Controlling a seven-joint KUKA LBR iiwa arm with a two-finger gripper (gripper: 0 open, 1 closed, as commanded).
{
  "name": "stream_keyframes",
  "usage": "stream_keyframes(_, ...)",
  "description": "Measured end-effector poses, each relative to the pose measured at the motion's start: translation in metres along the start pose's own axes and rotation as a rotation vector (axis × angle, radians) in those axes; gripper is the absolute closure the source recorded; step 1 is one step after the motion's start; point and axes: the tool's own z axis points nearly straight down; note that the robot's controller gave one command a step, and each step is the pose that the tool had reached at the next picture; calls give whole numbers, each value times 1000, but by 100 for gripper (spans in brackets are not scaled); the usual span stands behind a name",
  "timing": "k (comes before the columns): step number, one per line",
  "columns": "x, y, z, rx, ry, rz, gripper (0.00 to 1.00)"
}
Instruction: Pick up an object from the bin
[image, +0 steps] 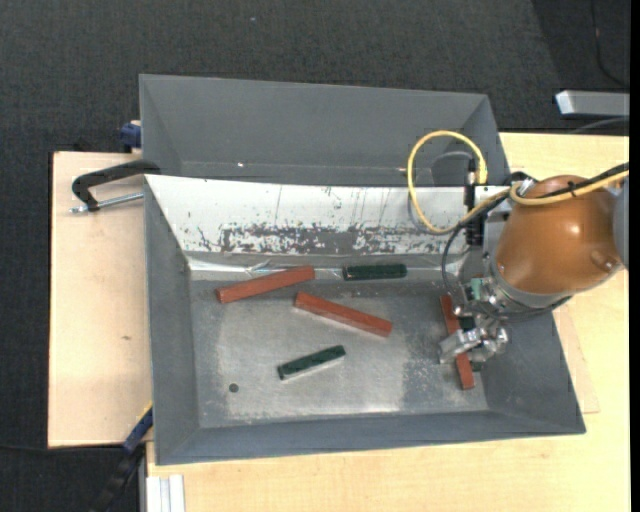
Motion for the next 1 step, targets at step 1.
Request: stream_keyframes(1,-3,-22,-168,6,1,-37,100)
